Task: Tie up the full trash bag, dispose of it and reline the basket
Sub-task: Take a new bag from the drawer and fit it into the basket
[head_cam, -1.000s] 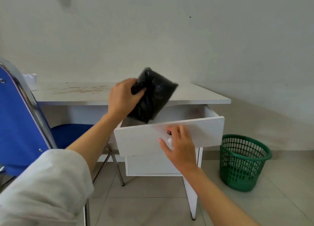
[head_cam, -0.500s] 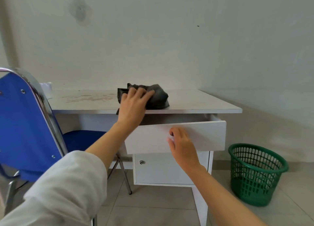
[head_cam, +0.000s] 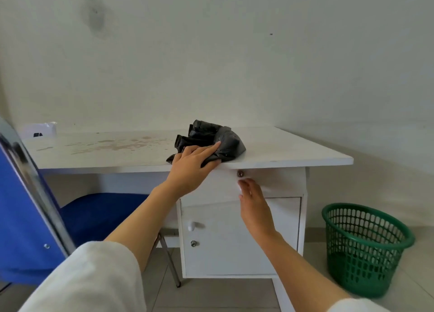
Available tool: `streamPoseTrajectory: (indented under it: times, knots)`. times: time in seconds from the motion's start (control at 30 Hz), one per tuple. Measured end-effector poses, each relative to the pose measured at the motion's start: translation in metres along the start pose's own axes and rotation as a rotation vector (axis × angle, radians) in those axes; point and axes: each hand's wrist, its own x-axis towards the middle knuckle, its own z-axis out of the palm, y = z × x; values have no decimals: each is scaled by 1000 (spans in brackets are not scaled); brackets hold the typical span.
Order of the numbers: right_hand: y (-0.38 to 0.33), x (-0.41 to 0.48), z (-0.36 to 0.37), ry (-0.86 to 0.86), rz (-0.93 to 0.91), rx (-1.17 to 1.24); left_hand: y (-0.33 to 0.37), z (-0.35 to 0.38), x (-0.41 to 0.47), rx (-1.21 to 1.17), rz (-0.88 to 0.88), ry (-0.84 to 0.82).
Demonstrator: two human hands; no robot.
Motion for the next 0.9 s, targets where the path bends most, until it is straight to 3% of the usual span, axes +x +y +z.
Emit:
streamPoseTrajectory:
  times: [0.1, 0.17, 0.27, 0.37, 0.43, 0.57, 0.73, 0.8, 0.9]
  knots:
    - [-11, -9, 2, 29, 72, 14, 5, 0, 2, -112, -55, 56]
    - [-28, -9, -14, 70, 5, 78, 12, -3, 5, -124, -105, 115]
    - [-56, 23, -61, 60, 4, 343, 18, -21, 25, -237, -219, -1]
    - [-70, 74, -107, -22, 70, 445, 24, -52, 55, -449, -384, -52]
    - [-73, 109, -128, -112, 199, 529, 37, -77, 72, -562, -491, -39]
    - [-65, 189, -164, -351, 662, 605, 73, -127, 103, -815, -695, -125]
    - [-31, 260, -222, -551, 1051, 833, 130, -170, 147, -1005, -811, -212]
    - [1, 275, -240, -596, 1138, 877, 156, -170, 169, -1026, -831, -270]
    - [67, 286, -261, -721, 1100, 721, 199, -146, 202, -991, -853, -338]
